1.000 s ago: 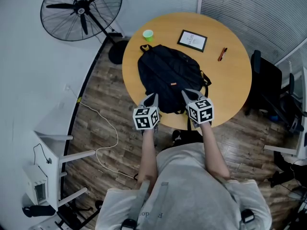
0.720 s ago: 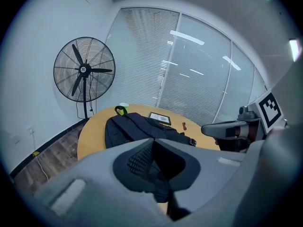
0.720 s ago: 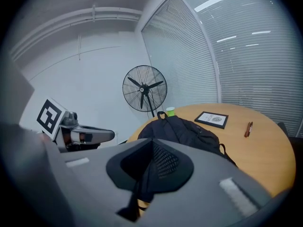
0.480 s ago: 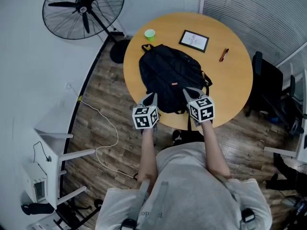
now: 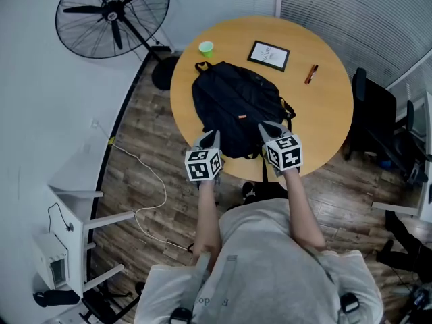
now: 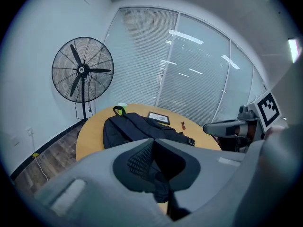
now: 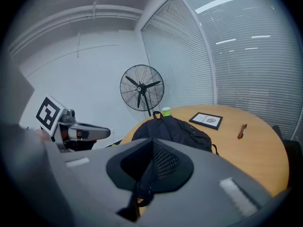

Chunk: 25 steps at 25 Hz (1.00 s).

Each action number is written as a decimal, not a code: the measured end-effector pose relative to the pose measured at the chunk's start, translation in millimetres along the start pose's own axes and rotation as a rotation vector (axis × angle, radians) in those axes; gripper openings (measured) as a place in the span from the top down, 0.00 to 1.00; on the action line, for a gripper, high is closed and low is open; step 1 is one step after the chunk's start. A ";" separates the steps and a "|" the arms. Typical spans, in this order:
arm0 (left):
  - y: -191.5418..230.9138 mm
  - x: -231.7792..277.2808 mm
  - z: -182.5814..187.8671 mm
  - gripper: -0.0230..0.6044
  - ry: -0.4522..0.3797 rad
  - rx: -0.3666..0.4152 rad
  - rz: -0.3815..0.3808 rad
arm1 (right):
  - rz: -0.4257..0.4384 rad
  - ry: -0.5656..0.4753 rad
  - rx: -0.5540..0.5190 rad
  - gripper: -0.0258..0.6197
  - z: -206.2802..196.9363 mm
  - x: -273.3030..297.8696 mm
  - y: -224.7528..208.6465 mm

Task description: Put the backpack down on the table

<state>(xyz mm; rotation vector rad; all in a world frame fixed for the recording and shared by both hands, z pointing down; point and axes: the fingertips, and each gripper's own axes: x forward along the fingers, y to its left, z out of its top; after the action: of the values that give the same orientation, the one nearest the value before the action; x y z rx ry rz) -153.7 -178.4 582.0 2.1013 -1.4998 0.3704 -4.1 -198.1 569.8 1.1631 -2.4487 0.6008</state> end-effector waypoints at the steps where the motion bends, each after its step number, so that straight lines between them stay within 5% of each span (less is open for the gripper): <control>1: -1.1 0.5 -0.5 0.97 0.002 0.001 -0.002 | -0.004 0.000 0.003 0.96 -0.8 -1.3 -1.5; 25: -7.7 -5.8 -12.2 0.97 0.017 0.002 -0.013 | -0.040 0.010 0.022 0.96 -17.5 -17.7 -7.2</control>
<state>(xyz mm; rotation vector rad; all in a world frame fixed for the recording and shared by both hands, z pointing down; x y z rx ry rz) -147.5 -165.0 587.1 2.1032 -1.4761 0.3837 14.6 -181.9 577.5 1.2114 -2.4108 0.6219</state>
